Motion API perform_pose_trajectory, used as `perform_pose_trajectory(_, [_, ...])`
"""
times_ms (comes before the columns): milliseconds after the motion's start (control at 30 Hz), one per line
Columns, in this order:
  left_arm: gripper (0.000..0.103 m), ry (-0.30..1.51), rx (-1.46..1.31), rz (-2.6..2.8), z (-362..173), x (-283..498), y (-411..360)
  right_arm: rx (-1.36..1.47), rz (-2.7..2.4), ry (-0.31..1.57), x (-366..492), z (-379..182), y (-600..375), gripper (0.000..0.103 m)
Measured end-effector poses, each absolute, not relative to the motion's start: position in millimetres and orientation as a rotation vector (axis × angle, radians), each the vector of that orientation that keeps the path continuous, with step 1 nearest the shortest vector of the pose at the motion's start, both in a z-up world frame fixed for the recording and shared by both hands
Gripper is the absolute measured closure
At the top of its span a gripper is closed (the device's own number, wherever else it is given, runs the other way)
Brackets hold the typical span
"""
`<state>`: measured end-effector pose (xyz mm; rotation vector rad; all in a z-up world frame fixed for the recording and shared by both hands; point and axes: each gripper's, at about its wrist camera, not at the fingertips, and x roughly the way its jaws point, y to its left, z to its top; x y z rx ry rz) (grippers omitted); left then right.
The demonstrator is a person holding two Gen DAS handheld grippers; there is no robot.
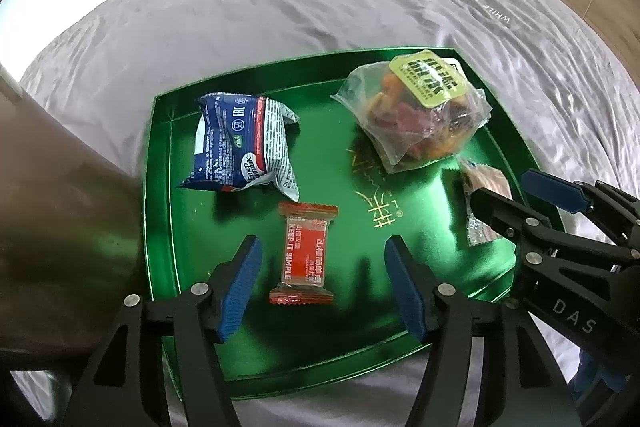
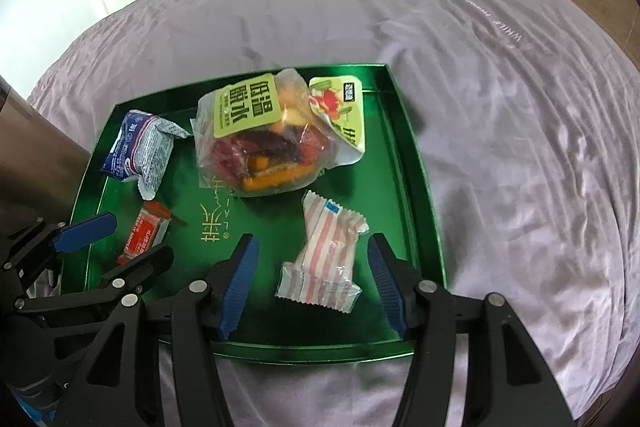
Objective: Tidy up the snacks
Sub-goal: 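Lift both open tools away from the tray toward the remaining snacks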
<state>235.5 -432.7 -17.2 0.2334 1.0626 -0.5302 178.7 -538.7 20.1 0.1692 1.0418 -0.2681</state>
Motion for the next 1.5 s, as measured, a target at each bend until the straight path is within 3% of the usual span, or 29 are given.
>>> perform_pose_trajectory(200, [0.045,1.050,0.228,-0.538,-9,232,-433,0.179,-0.293,1.007,169,32,-540,0.008])
perform_pose_trajectory(233, [0.044,1.047,0.228,-0.541,-8,231,-433,0.183,-0.295,0.998,167,36,-540,0.000])
perform_pose_trajectory(1067, [0.040,0.972,0.218,-0.622,42,193,-426,0.203,-0.364,0.893,116,88,-537,0.000])
perform_pose_trajectory(1500, [0.040,0.939,0.338,-0.774,63,125,-395,0.187,-0.407,0.982,57,104,-510,0.000])
